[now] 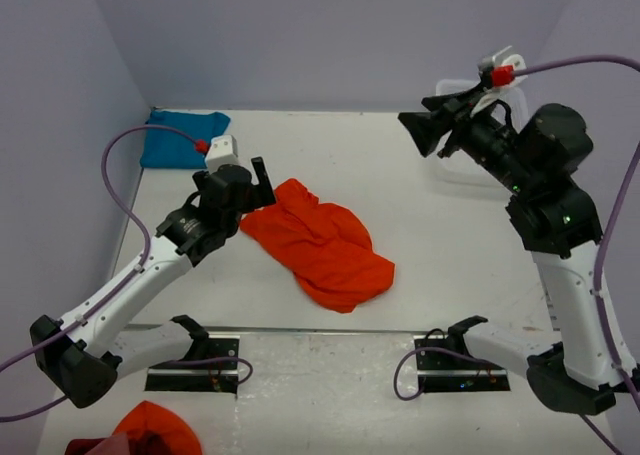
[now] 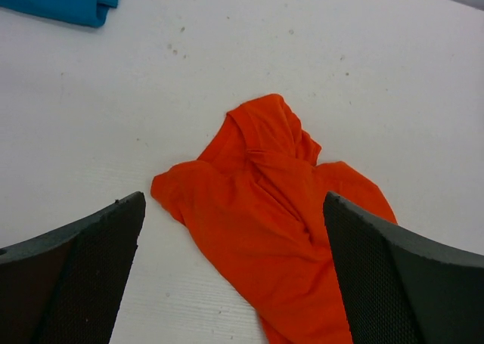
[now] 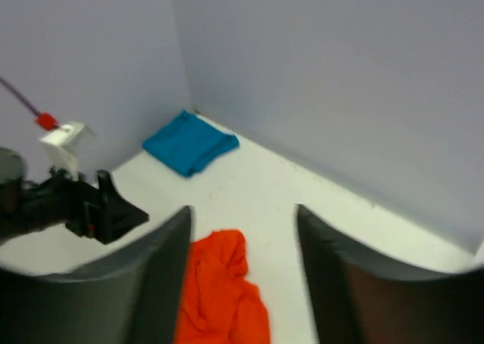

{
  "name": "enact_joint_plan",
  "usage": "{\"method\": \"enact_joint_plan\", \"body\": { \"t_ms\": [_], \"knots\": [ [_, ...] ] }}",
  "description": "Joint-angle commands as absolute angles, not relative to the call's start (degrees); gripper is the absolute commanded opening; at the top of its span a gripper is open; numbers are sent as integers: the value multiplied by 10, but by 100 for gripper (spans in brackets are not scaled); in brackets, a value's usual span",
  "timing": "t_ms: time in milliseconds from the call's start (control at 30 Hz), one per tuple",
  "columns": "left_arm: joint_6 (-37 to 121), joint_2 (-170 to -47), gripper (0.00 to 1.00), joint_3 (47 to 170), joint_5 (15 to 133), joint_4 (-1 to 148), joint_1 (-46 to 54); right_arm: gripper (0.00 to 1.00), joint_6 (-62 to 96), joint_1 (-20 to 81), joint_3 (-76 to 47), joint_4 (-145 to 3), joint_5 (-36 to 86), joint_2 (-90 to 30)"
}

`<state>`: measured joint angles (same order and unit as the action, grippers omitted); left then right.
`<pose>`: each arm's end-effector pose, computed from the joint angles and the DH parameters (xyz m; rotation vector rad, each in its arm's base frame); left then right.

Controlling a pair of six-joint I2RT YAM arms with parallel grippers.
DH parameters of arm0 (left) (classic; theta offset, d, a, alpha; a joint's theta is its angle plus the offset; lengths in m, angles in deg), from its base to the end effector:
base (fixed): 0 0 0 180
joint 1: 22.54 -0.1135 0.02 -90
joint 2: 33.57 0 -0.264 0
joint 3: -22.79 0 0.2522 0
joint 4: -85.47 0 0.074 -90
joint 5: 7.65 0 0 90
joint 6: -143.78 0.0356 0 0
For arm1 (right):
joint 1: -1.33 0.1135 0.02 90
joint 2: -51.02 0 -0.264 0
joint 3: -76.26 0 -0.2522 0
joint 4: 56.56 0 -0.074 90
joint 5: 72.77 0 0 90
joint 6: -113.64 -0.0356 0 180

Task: Fold and stack the t-shirts
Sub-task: Move the tshirt to the center of the board, then flatten out the tshirt

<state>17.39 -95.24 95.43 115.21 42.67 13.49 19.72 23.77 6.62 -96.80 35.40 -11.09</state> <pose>0.1978 -0.1200 0.3391 -0.3356 2.0067 -0.1820 0.1540 0.0756 0.5500 -0.4938 1.3803 0.6027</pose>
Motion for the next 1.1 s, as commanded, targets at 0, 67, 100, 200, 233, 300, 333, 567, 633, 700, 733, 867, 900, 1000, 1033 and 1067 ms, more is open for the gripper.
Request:
{"method": "enact_joint_plan", "body": {
  "t_ms": [0,67,100,200,233,300,333,567,633,700,733,867,900,1000,1033,1067],
  "knots": [
    [196,-959,100,958,1102,417,135,67,162,240,61,-1040,242,-167],
    [198,-989,100,950,1071,415,135,72,116,239,16,-1081,235,-190],
    [198,-1001,100,947,1063,416,135,70,102,242,-8,-1081,236,-200],
    [197,-1056,100,941,1053,421,132,49,41,251,-135,-1038,242,-192],
    [205,-1069,98,936,1041,435,124,45,34,264,-163,-1007,245,-191],
    [213,-1106,95,928,973,478,110,42,27,287,-212,-996,241,-202],
    [213,-1132,95,928,962,501,102,42,25,295,-221,-999,230,-206],
    [237,-1257,94,1011,976,500,93,43,22,311,-306,-975,224,-161],
    [242,-1280,92,1028,983,505,90,43,21,312,-326,-971,228,-141],
    [245,-1290,90,1030,983,519,88,43,22,312,-337,-963,230,-131],
    [245,-1301,90,1035,979,528,87,43,22,312,-349,-962,226,-120],
    [251,-1330,88,1053,974,540,81,42,29,312,-363,-962,219,-112],
    [253,-1341,86,1062,972,540,77,43,29,312,-366,-963,215,-112],
    [259,-1363,86,1072,964,546,70,42,30,311,-373,-960,211,-105],
    [259,-1368,86,1075,956,547,66,42,30,312,-377,-958,210,-103],
    [261,-1373,86,1077,950,547,61,42,29,312,-379,-955,209,-100]
  ]
}}
